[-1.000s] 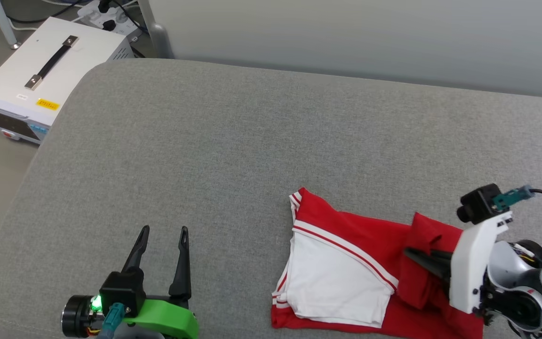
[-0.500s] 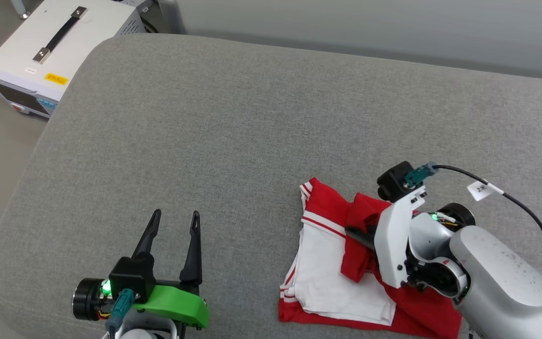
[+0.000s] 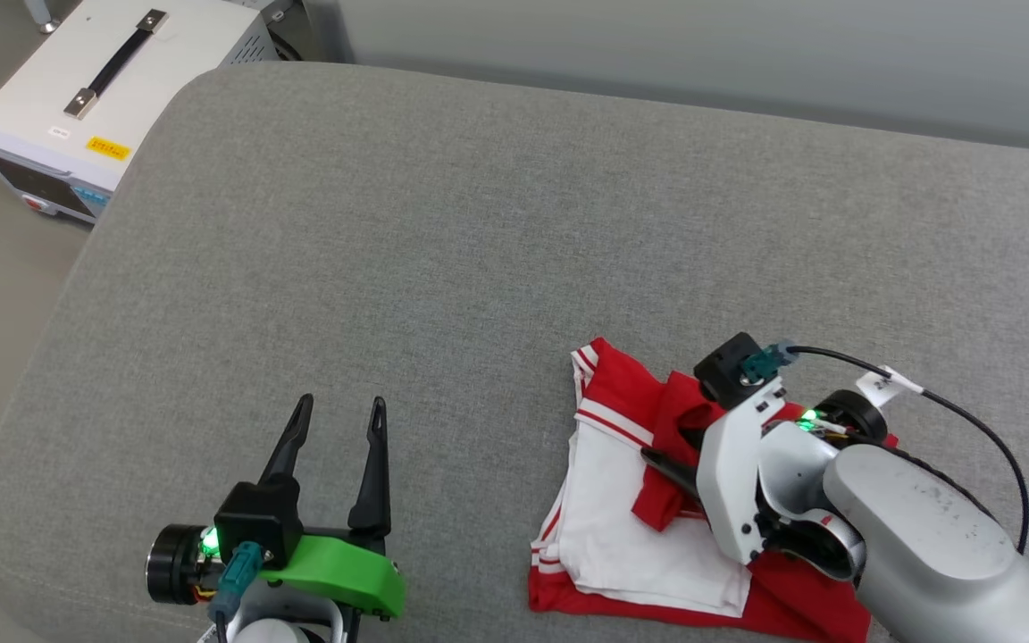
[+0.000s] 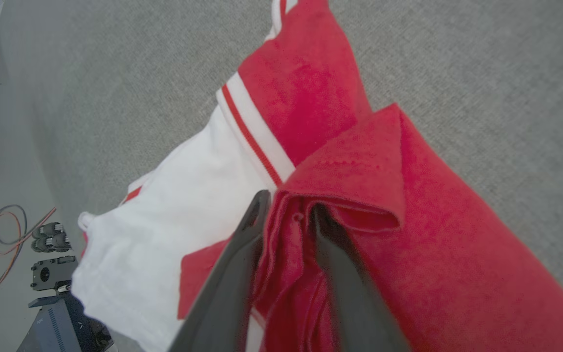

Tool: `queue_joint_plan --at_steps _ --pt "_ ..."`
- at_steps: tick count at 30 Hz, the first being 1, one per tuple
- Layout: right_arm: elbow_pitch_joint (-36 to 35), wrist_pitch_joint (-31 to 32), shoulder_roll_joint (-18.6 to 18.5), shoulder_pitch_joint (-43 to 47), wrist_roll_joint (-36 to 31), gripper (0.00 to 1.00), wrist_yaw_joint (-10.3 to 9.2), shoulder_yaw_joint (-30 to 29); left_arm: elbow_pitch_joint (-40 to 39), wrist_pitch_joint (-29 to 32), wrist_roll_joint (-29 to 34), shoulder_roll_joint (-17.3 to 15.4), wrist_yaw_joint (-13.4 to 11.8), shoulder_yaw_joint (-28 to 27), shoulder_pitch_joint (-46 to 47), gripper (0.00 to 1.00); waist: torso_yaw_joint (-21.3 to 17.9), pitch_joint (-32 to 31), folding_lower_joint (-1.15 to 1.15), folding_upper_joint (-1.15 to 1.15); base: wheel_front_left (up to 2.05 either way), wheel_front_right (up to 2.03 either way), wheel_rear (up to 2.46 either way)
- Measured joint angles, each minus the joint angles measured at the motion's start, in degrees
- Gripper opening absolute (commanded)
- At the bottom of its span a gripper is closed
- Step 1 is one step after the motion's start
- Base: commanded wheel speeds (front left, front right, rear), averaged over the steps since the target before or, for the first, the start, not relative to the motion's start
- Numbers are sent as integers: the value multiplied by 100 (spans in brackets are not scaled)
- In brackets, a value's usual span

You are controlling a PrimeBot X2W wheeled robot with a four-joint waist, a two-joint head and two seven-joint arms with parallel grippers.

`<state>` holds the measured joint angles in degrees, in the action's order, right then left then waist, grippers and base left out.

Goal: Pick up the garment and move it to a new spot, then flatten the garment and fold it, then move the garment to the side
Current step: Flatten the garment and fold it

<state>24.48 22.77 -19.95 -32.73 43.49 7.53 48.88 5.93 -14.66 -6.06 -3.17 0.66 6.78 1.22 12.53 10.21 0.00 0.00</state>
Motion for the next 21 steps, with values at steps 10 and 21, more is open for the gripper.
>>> queue_joint_plan --at_steps 10,21 --pt "-1085 -1745 -677 560 -363 100 -1 -868 12 0 25 2 -12 -144 -172 100 -316 -380 0 0 0 0 0" --pt "-1378 -3031 -255 1828 -1623 100 -1 -3022 -64 0 158 4 21 -289 -376 100 -765 -726 0 0 0 0 0"
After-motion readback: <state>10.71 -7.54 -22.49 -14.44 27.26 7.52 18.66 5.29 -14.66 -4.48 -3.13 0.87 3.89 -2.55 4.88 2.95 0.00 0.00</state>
